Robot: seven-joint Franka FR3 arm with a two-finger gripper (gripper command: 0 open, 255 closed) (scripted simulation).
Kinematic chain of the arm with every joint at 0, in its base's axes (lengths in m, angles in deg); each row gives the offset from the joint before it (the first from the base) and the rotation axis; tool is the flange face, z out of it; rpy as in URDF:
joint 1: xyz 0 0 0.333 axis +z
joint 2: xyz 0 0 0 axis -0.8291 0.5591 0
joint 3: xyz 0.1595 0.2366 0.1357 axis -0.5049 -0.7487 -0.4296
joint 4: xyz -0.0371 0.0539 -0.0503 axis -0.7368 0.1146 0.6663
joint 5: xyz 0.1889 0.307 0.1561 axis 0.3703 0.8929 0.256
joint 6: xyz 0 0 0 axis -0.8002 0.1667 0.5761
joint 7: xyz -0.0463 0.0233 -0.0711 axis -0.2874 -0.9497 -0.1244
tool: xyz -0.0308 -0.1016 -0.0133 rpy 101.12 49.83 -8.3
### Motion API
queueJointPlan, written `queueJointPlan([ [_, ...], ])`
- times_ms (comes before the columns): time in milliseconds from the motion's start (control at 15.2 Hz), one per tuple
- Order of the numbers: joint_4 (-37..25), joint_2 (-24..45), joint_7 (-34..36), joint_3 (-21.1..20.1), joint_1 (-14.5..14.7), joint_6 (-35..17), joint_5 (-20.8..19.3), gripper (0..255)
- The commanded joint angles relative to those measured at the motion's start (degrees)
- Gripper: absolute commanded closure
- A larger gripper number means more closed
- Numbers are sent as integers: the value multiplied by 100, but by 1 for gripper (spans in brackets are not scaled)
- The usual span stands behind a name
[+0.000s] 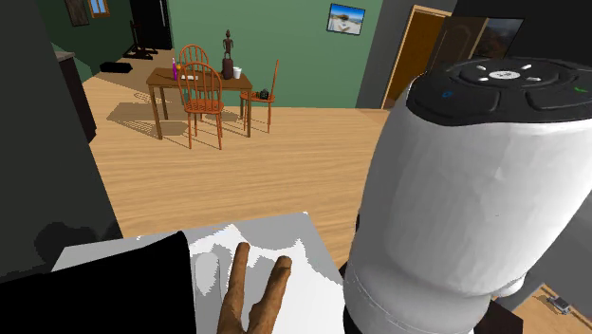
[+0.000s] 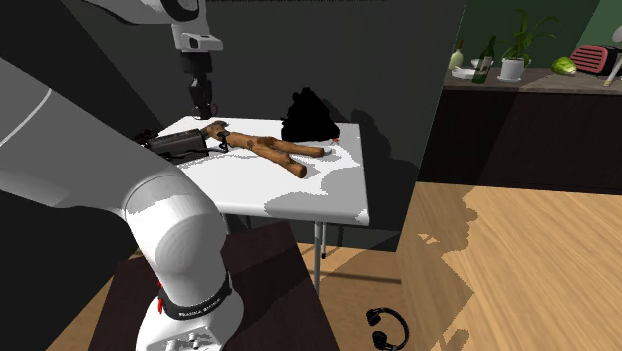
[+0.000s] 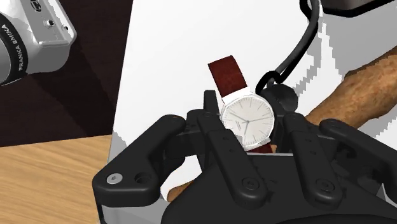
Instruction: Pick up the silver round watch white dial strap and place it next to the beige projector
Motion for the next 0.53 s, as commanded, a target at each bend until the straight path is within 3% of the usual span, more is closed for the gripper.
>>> queueJointPlan([
  [0,-59,-106,262,-152,138,93,159,255],
  [462,-392,-193,1182,-838,417,203,589,255],
])
